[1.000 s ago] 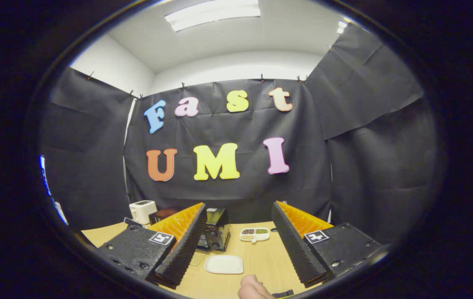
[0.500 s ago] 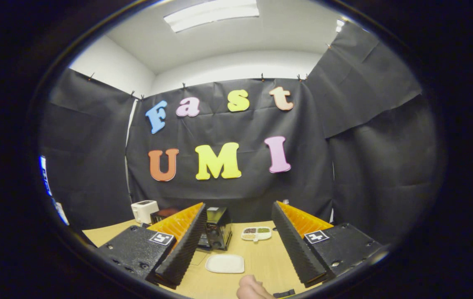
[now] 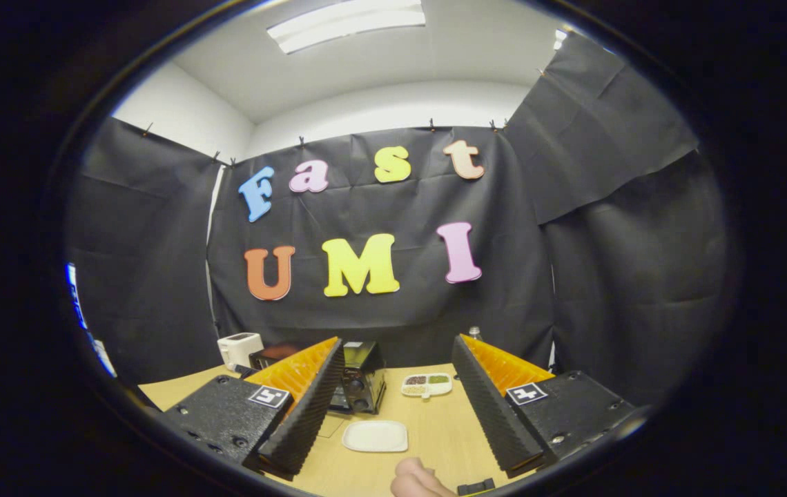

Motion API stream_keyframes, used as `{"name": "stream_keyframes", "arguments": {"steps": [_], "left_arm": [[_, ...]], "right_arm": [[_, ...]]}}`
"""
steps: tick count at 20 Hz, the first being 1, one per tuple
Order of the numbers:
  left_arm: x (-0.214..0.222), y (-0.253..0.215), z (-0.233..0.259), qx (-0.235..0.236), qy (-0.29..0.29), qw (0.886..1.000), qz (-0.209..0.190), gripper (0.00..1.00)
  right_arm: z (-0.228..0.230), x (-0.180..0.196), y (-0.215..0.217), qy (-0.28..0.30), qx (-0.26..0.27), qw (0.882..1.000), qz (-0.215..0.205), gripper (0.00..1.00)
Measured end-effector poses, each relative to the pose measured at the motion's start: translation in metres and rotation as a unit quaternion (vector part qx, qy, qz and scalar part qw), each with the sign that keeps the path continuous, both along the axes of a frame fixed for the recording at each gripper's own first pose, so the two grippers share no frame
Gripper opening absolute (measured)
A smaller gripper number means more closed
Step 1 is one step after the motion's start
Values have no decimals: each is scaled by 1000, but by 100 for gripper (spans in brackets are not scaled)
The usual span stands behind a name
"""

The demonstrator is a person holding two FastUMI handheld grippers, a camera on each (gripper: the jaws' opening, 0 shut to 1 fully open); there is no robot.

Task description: Open the electric oven with the left hand, put the food in, and close the electric oven.

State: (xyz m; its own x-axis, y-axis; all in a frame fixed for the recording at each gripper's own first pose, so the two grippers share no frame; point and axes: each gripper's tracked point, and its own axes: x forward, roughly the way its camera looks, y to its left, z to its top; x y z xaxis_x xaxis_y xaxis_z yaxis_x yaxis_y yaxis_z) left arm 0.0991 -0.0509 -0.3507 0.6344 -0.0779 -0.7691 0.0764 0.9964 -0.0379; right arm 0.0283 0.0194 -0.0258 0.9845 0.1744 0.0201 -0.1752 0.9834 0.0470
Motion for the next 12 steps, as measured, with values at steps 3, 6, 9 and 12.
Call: {"name": "stream_keyframes", "arguments": {"steps": [3,6,9,12], "left_arm": [[3,1,11,-1,-11,1000,-1,97],[7,1,26,2,-29,1000,-1,98],[12,3,35,12,-39,999,0,97],[20,5,46,24,-55,998,0,98]], "right_arm": [[-5,2,-1,6,2,1000,1,95],[-7,5,-3,9,5,1000,-1,95],[-10,6,-3,15,9,1000,-1,95],[-12,8,-4,18,9,1000,0,95]]}}
